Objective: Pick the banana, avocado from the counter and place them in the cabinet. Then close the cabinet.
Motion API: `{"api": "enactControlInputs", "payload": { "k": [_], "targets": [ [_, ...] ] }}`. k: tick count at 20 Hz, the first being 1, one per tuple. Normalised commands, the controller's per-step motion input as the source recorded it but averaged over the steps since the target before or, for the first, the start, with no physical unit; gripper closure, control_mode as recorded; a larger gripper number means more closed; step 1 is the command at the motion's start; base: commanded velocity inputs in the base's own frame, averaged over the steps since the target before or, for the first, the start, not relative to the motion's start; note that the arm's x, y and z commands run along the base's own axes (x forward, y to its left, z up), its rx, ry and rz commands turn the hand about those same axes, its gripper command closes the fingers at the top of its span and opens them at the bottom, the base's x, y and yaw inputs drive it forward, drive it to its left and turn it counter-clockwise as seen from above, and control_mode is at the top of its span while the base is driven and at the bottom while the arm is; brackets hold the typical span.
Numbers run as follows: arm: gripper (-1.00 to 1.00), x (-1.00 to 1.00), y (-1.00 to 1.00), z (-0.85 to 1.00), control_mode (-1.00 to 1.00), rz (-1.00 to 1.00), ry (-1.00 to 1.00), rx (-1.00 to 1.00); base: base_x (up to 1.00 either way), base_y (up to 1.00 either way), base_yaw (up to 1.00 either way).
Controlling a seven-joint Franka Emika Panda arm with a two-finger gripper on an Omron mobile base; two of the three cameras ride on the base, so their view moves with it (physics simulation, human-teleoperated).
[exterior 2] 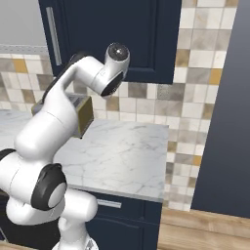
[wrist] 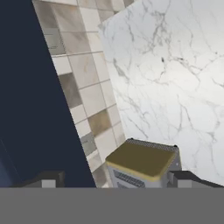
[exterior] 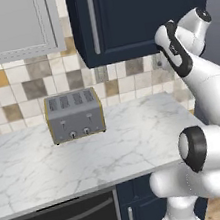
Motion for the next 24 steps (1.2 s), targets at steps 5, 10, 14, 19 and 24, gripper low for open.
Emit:
{"api": "enactControlInputs", "payload": {
  "k": [5,10,14,19,24],
  "targets": [
    [-1.00,1.00,-0.35,-0.59,-1.00,-0.10,0.09,0.00,0.00,0.00,0.00],
    [-1.00,1.00,-0.30,-0.78,-1.00,-0.05,-0.01,0.00,0.00,0.00,0.00],
    [-1.00,0.89,-0.30,-0.63,-1.00,-0.01,-0.03,0.00,0.00,0.00,0.00],
    [-1.00,-0.74,-0.11,-0.02,-1.00,0.00,-0.05,0.00,0.00,0.00,0.00],
    [-1.00,-1.00,0.03,-0.01,-1.00,0.00,0.00,0.00,0.00,0.00,0.00]
  ]
}}
